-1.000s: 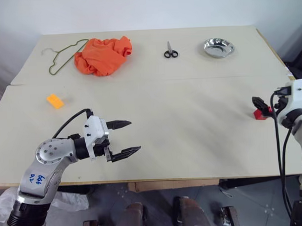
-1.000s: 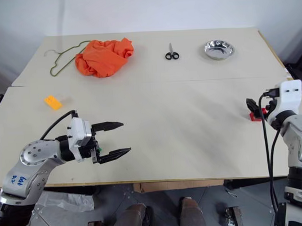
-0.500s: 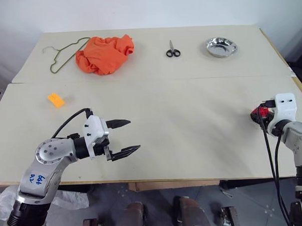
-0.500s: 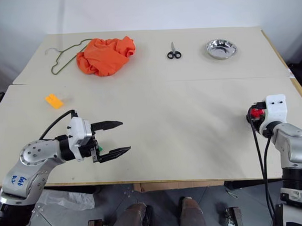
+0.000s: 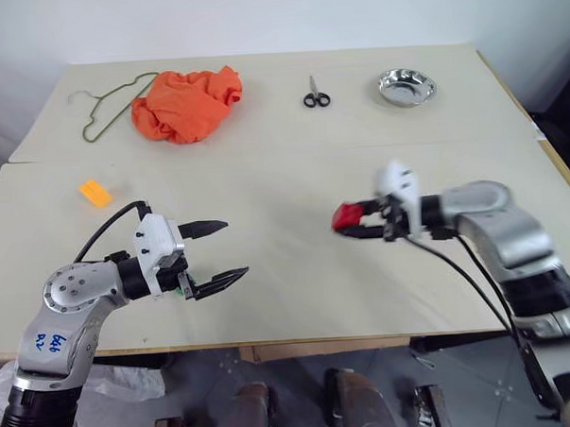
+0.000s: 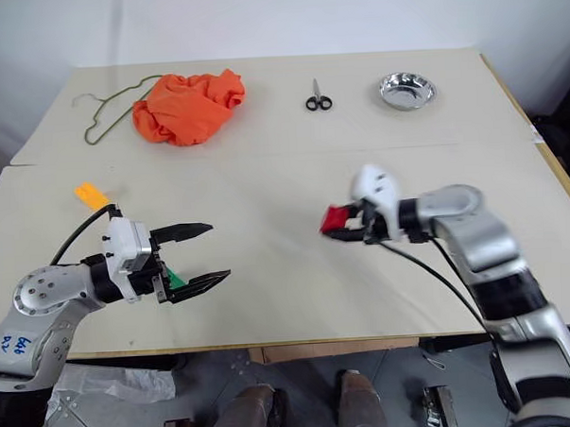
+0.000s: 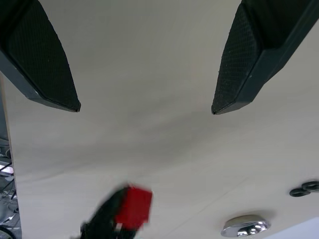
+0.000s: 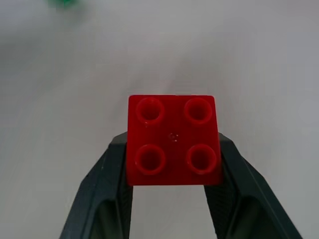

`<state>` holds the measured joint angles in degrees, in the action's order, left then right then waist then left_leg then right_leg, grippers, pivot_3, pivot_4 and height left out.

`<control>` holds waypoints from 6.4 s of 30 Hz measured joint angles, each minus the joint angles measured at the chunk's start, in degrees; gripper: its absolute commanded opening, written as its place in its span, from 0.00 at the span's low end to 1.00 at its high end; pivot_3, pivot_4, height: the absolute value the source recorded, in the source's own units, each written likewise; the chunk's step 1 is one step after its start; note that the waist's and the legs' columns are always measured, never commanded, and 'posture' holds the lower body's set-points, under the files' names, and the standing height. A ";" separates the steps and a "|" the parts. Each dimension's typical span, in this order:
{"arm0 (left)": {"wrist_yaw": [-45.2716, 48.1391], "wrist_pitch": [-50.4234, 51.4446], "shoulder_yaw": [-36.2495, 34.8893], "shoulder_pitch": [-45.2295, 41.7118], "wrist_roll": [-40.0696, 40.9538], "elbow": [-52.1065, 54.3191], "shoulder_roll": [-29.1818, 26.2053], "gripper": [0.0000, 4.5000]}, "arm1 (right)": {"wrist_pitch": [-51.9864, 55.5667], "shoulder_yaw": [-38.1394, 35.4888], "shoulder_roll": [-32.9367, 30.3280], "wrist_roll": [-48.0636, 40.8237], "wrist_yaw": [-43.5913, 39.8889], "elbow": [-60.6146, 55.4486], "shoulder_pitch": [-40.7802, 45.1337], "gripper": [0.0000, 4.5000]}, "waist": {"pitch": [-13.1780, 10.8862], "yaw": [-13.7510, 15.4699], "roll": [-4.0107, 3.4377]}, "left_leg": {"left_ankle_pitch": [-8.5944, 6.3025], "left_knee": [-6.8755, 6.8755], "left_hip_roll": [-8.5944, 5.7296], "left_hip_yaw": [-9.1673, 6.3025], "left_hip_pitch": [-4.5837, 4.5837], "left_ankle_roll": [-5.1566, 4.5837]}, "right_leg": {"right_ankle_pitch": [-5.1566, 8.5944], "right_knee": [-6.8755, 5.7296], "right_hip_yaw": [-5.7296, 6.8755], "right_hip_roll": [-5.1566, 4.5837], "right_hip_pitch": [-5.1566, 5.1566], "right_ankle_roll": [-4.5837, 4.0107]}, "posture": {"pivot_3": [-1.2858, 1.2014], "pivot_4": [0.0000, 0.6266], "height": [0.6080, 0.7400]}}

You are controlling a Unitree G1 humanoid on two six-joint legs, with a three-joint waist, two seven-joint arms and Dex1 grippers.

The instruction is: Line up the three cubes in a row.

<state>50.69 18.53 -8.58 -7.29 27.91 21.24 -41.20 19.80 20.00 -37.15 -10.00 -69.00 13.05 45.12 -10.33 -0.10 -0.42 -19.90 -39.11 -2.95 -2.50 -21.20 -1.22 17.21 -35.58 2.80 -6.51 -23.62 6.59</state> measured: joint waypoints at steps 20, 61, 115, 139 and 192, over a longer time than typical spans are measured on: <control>-2.68 -0.95 -6.31 4.56 1.25 1.30 0.96 1.00 | -12.37 1.58 8.67 7.58 -2.53 12.99 5.29 0.99 | 0.00 -0.22 0.00 | -0.03 0.02 -0.09 -0.13 -0.08 0.00 | 0.01 -0.05 0.06 -0.01 -0.07 -0.01 | 0.52 0.24 1.00; -5.28 -4.35 -14.49 19.26 0.69 -8.60 8.73 0.91 | -29.46 -20.51 1.74 -20.39 -18.83 -2.75 -28.20 1.00 | 0.02 0.04 0.07 | -0.11 0.00 0.11 -0.01 0.11 0.02 | -0.05 0.31 0.06 0.01 0.18 -0.04 | 0.52 0.24 1.00; 33.78 -39.58 14.59 -50.68 -23.93 -89.52 16.52 0.82 | -26.21 -25.76 0.19 -20.21 -6.57 -17.11 -39.13 1.00 | -0.06 1.52 0.22 | 0.12 -0.14 -0.34 0.06 -0.05 -0.29 | -0.19 -0.11 0.70 0.10 0.12 0.24 | 0.52 0.24 1.00; -13.99 -18.81 -40.64 22.39 0.33 -18.08 20.70 1.00 | -24.52 -18.63 12.39 -20.57 -6.76 -8.45 -23.18 1.00 | 0.00 0.90 0.34 | -0.01 -0.09 -0.03 -0.09 0.05 -0.09 | -0.14 0.15 0.03 -0.07 0.19 0.11 | 0.52 0.24 1.00; -60.55 -12.14 -15.08 -40.58 -16.49 -71.13 15.26 0.33 | -23.12 -18.23 10.85 -16.99 1.17 -15.39 -27.45 1.00 | 0.15 0.24 0.62 | 0.10 -0.10 -0.33 0.00 0.00 -0.05 | -0.17 -0.27 0.59 0.03 -0.04 0.17 | 0.52 0.24 1.00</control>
<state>-9.85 6.39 -23.66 -47.86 11.42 -49.88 -25.95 -3.32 1.77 -26.31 -26.99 -67.83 -2.34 17.67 -10.18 0.14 0.21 -19.80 -39.21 -3.28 -2.50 -21.19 -1.27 17.03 -35.85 3.39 -6.49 -23.66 6.76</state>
